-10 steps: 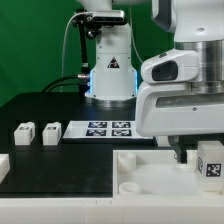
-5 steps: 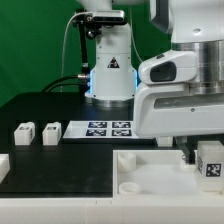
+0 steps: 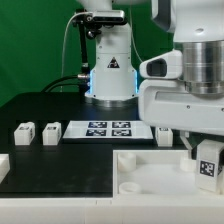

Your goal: Assemble one leg

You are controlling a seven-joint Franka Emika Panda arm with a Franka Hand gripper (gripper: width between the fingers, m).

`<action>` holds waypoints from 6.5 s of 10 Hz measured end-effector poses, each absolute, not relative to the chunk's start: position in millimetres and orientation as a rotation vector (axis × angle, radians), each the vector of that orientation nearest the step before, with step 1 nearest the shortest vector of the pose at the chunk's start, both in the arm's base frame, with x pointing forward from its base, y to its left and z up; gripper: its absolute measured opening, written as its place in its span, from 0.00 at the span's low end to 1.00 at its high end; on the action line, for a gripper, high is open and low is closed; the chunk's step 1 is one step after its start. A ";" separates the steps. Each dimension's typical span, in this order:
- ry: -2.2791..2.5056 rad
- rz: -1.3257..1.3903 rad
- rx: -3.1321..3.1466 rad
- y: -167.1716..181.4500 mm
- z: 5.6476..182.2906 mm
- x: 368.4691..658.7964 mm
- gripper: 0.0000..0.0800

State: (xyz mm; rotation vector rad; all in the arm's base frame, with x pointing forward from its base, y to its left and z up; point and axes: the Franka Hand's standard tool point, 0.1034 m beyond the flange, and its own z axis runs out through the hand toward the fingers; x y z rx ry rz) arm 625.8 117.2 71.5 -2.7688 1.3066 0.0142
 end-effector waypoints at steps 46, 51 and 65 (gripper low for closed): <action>0.497 -0.073 -3.057 121.4 70.4 626.7 0.81; 0.351 -0.076 -3.080 119.1 70.4 627.1 0.65; 2.539 0.080 -1.672 111.3 69.2 627.2 0.37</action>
Offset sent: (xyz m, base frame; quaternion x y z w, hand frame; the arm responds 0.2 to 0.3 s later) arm 0.0183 -0.0048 0.0129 0.0932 0.0275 0.2921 0.9514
